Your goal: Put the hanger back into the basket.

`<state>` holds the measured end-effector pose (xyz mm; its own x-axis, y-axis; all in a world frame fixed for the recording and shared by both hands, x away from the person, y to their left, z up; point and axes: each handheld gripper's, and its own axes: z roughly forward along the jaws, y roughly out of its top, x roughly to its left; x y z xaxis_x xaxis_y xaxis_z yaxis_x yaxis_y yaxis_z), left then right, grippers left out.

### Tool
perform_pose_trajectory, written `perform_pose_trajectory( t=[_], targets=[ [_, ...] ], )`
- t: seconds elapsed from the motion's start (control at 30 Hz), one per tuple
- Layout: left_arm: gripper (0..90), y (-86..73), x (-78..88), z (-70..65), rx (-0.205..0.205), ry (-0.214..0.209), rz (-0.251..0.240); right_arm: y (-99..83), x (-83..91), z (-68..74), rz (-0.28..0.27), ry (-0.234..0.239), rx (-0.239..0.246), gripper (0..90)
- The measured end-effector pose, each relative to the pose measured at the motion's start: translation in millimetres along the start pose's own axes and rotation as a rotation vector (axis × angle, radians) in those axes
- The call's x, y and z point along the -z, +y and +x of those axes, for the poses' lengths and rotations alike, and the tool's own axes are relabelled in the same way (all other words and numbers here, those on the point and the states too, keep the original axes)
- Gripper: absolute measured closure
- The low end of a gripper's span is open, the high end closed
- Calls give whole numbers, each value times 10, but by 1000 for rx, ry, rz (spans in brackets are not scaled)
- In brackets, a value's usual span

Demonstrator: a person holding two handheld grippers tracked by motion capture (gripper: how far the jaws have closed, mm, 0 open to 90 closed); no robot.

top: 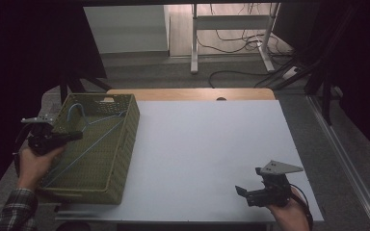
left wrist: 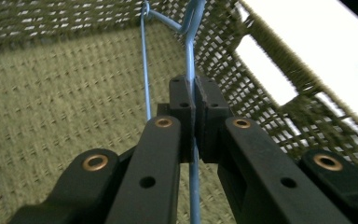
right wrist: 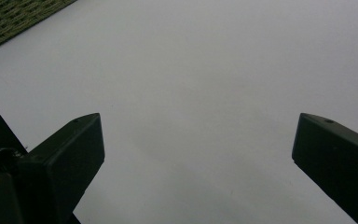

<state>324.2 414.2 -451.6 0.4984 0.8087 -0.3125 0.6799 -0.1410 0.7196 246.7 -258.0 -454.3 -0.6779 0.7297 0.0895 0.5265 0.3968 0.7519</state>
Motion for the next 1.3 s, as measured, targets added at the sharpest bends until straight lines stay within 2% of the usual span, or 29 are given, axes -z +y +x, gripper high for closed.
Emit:
perform_pose_trajectory(
  t=[0.1, 0.23, 0.3, 0.37, 0.43, 0.53, 0.6, 0.63, 0.67, 0.7, 0.77, 0.8, 0.9, 0.93, 0.97, 1.0, 1.07, 1.13, 1.2, 1.3],
  targets=[
    [874, -10, 6, 19, 15, 18, 3, -4, -2, -4, 2, 0, 0, 18],
    [851, -34, 9, 22, 14, 118, 20, -6, -6, 0, 5, 2, 1, 19],
    [712, -37, 18, 17, 21, 127, 7, -5, -6, 2, 5, 2, 1, 19],
    [643, -32, 42, -3, 15, 143, -10, -5, -4, -1, 4, 0, 2, 19],
    [527, -7, 75, -69, -5, 175, -22, -4, -1, -4, 3, -1, 3, 19],
    [468, 14, 106, -139, -15, 172, -42, -1, 5, -4, 2, -4, 4, 18],
    [380, 27, 124, -204, -21, 147, -63, 1, 10, -5, -1, -4, -1, 18],
    [312, 41, 127, -296, -31, 121, -72, 2, 22, -19, -10, -2, -9, 17],
    [289, 41, 127, -296, -31, 121, -72, 2, 22, -19, -10, -2, -9, 17],
    [289, 46, 126, -365, -47, 105, -79, 3, 26, -21, -13, -2, -12, 17],
    [231, 58, 114, -528, -69, 62, -82, 1, 46, -32, -19, -1, -23, 13],
    [231, 58, 114, -528, -69, 62, -82, 1, 46, -32, -19, -1, -23, 13],
    [191, 61, 91, -729, -94, 16, -79, -6, 57, -49, -20, 3, -29, 3],
    [169, 55, 82, -832, -108, -12, -84, -11, 61, -56, -17, 2, -37, 0],
    [152, 50, 75, -891, -108, -23, -86, -13, 62, -59, -16, 2, -37, 0],
    [134, 50, 75, -891, -108, -23, -86, -13, 62, -59, -16, 2, -37, 0],
    [124, 36, 61, -1002, -111, -42, -90, -19, 63, -67, -12, 0, -40, 0],
    [77, -1, 35, -1160, -131, -80, -88, -27, 62, -71, -10, -3, -37, 0],
    [78, -13, 26, -1212, -137, -80, -91, -30, 63, -71, -6, -3, -37, 0],
    [66, -59, -11, -1371, -170, -82, -92, -33, 63, -72, -5, -4, -38, 0]
  ],
)
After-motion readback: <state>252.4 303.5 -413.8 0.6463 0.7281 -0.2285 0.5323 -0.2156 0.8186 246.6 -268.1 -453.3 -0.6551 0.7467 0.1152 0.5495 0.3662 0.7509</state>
